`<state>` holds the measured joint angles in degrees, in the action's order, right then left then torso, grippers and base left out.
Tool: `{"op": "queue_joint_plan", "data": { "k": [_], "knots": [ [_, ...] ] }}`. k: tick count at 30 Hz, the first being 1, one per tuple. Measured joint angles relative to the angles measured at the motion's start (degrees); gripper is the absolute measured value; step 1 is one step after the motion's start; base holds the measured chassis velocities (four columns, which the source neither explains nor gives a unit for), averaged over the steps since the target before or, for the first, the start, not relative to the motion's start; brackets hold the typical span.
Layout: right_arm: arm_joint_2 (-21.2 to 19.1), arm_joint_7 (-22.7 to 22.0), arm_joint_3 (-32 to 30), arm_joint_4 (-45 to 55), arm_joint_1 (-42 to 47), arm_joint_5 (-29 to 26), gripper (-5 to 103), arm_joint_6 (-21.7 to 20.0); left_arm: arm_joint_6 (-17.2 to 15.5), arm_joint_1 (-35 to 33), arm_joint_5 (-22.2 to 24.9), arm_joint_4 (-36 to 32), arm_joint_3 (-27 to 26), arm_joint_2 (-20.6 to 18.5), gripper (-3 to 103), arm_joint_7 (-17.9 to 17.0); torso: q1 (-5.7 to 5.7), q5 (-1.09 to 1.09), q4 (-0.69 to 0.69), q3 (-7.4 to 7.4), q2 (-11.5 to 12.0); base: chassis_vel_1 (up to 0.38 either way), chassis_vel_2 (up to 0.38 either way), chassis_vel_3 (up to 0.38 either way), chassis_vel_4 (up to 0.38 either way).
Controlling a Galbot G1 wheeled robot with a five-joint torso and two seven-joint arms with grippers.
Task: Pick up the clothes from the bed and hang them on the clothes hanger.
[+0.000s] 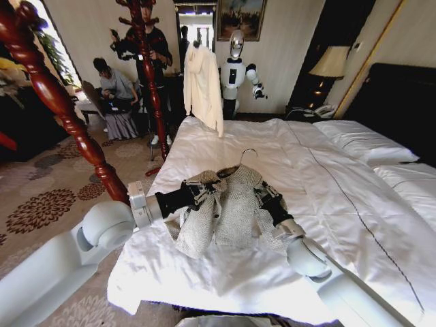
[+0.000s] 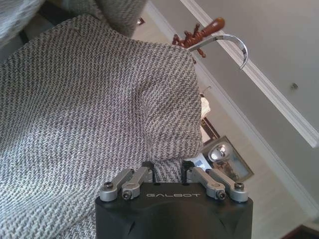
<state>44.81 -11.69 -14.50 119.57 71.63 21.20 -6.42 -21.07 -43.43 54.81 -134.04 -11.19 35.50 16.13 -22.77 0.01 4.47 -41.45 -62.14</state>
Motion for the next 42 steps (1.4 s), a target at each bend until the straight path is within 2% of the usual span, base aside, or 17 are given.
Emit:
{"op": "queue_joint_plan", "data": {
  "k": [2,7,10,12,14,16,19,27,28,31,34,35,37,38,40,41,42],
  "knots": [
    [-0.05,1.58,0.23,-1.0,-0.05,1.16,24,1.91,0.03,1.81,2.36,0.3,-2.05,-0.13,2,0.03,0.0,0.0,0.0,0.0,0.0,0.0,0.0,0.0,0.0],
    [-0.16,2.27,1.04,-1.31,0.25,1.17,24,2.93,0.08,5.14,5.76,0.82,-3.25,0.2,2,-0.17,0.0,0.0,0.01,0.0,0.0,0.0,0.0,0.0,0.0],
    [-0.07,1.86,2.55,-1.0,0.06,-1.56,24,2.48,0.1,7.17,7.39,0.36,0.3,0.73,2,-0.57,0.0,0.0,0.02,0.0,0.0,0.0,0.0,0.0,0.0],
    [0.3,0.97,3.74,-0.2,-0.88,-4.96,24,1.49,0.11,7.8,6.23,0.07,4.27,1.33,2,-0.5,0.0,0.0,0.01,0.0,0.0,0.0,0.0,0.0,0.0],
    [0.41,0.79,3.95,0.0,-1.14,-5.68,24,1.31,0.11,7.9,5.75,0.08,5.05,1.5,2,-0.47,0.0,0.0,0.01,0.0,0.0,0.0,0.0,0.0,0.0],
    [1.07,-0.14,4.58,1.38,-2.84,-9.61,24,0.5,-0.24,8.41,2.49,0.92,10.13,3.03,2,-0.32,0.0,-0.01,-0.01,0.0,-0.01,0.0,0.0,0.0,0.0],
    [1.18,-0.41,3.74,2.38,-3.24,-11.55,24,0.51,-0.43,8.62,-0.27,2.17,13.41,4.32,2,-0.2,0.0,-0.01,0.0,0.0,-0.01,0.0,0.0,0.0,0.0],
    [0.47,-2.2,-0.02,4.86,-1.54,-16.57,24,1.4,-0.85,7.93,-3.24,4.18,15.99,5.84,2,-0.95,0.0,-0.01,0.01,0.01,-0.01,0.0,0.0,0.0,0.0],
    [0.48,-2.6,-0.12,5.21,-1.55,-17.7,24,1.57,-1.02,7.95,-3.33,4.35,16.27,5.86,-2,-1.22,0.0,0.0,0.01,0.0,0.0,0.0,0.0,0.0,0.0],
    [0.59,-3.22,-0.05,5.6,-1.73,-19.64,24,1.99,-1.13,7.97,-3.51,4.59,16.69,5.87,2,-1.58,0.0,0.0,0.0,0.0,0.0,0.0,0.0,0.0,0.0],
    [1.01,-4.19,0.09,5.81,-1.85,-22.77,24,2.49,-0.12,7.03,-3.63,4.54,16.22,5.86,16,-0.81,0.0,0.0,0.01,0.0,-0.01,0.0,0.0,0.0,0.0],
    [1.01,-4.19,0.09,5.81,-1.85,-22.77,24,2.49,-0.12,7.03,-3.63,4.54,16.22,5.86,16,-0.81,0.0,0.0,0.01,0.0,-0.01,0.0,0.0,0.0,0.0],
    [1.36,-4.36,-0.04,5.53,-1.98,-23.84,24,3.55,2.63,5.17,-3.42,4.47,14.12,5.58,27,2.16,0.0,0.0,0.01,0.0,-0.01,0.0,0.0,0.0,0.0],
    [1.55,-4.45,-0.13,5.18,-2.04,-24.26,24,4.17,3.92,4.13,-3.38,4.47,12.93,5.24,27,3.94,0.0,0.0,0.0,0.01,0.0,0.0,0.0,0.0,0.0],
    [1.94,-4.82,-0.23,4.38,-2.08,-25.11,24,5.16,6.14,2.01,-3.38,4.53,10.45,4.53,38,7.3,0.0,0.0,0.0,0.01,-0.01,0.0,0.0,0.0,0.0],
    [1.94,-4.82,-0.23,4.38,-2.08,-25.11,24,5.16,6.14,2.01,-3.38,4.53,10.45,4.53,38,7.3,0.0,0.0,0.0,0.01,-0.01,0.0,0.0,0.0,0.0],
    [2.09,-5.0,-0.28,4.1,-2.14,-25.5,24,5.38,6.83,1.03,-3.38,4.58,9.15,4.47,43,8.54,0.01,0.0,0.0,0.01,-0.01,0.0,0.0,0.0,0.0]
  ]
}}
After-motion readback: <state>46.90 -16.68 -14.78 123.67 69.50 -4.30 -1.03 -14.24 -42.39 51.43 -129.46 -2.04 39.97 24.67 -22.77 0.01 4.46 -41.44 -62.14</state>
